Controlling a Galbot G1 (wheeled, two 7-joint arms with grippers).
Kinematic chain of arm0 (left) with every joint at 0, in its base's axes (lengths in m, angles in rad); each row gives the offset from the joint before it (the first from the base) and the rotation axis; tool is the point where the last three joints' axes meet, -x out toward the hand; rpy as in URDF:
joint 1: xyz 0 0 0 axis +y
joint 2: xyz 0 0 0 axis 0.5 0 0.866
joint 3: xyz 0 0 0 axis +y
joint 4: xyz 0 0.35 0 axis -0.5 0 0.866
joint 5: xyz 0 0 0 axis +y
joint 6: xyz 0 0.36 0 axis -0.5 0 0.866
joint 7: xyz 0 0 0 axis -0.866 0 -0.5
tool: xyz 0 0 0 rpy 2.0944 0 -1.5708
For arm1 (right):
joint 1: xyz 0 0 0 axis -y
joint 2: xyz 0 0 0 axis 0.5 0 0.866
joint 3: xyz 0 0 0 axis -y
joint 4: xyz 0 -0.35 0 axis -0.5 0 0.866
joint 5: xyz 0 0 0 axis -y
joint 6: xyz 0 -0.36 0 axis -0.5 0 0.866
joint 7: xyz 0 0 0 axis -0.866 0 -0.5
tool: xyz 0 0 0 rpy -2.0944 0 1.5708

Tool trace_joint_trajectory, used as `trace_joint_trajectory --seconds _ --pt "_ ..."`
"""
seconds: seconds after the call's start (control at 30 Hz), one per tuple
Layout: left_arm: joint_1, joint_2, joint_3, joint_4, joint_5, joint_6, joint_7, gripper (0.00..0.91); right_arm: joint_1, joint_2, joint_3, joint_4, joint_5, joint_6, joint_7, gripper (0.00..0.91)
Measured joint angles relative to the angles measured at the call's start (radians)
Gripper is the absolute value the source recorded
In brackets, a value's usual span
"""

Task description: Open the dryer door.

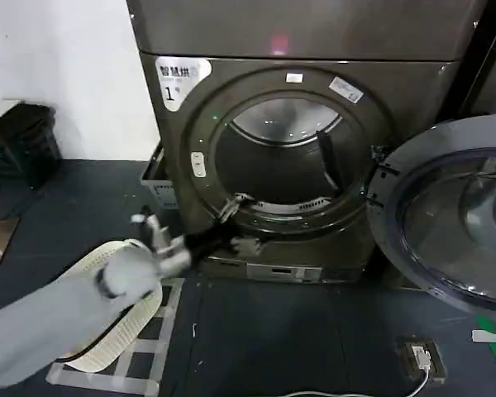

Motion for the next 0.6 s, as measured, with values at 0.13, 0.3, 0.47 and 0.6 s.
trace_joint_trajectory --seconds 0.13,0.3,0.47,0.6 --pt "0.075 0.099 -0.035 -0.034 0.017 0.036 0.035 0.907 0.022 0.003 -0.033 0.01 -0.003 0.0 0.001 0.907" --pt "0.117 0.244 -0.071 -0.044 0.059 0.076 0.11 0.907 0.035 -0.003 -0.051 0.001 -0.001 0.002 0.009 0.907" --pt "0.12 0.355 -0.087 -0.027 0.114 0.08 0.109 0.907 0.06 -0.007 -0.077 0.01 -0.002 0.002 0.024 0.907" --pt "0.143 0.426 -0.099 -0.026 0.198 0.103 0.132 0.907 0.073 -0.017 -0.076 0.014 -0.056 0.02 0.03 0.907"
